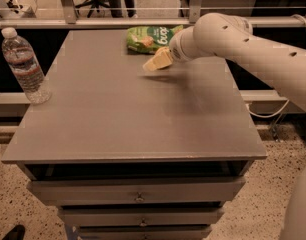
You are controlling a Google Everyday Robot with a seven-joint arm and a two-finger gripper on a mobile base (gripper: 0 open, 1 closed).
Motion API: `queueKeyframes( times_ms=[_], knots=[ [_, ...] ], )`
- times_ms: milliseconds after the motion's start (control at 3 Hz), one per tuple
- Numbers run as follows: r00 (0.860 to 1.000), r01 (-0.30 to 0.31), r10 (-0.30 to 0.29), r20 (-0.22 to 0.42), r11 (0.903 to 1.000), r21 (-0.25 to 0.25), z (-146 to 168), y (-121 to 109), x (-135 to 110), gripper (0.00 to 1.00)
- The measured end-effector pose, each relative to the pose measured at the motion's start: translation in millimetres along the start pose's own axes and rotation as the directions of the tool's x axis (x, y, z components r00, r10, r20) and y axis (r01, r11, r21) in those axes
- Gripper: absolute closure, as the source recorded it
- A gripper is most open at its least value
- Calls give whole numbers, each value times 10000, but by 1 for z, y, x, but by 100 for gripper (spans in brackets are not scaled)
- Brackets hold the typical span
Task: Move orange near green rice chip bag
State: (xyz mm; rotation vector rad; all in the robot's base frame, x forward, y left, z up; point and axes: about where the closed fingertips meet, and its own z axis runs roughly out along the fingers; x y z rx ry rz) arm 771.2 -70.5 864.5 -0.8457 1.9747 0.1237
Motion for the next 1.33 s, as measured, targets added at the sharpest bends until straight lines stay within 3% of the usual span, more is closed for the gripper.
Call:
queueKeyframes(
  times_ms=[333,667,1000,1333],
  knots=[
    [9996,213,-207,205,9994,-287,-19,-2,-2,0],
    [9959,200,-87,895,9918,-1263,-80,-2,-9,0],
    [9888,541,-312,1457,9862,-1563,-156,-18,6,0],
    [9833,774,-639,1705,9943,-734,-244,-54,44,0]
  ],
)
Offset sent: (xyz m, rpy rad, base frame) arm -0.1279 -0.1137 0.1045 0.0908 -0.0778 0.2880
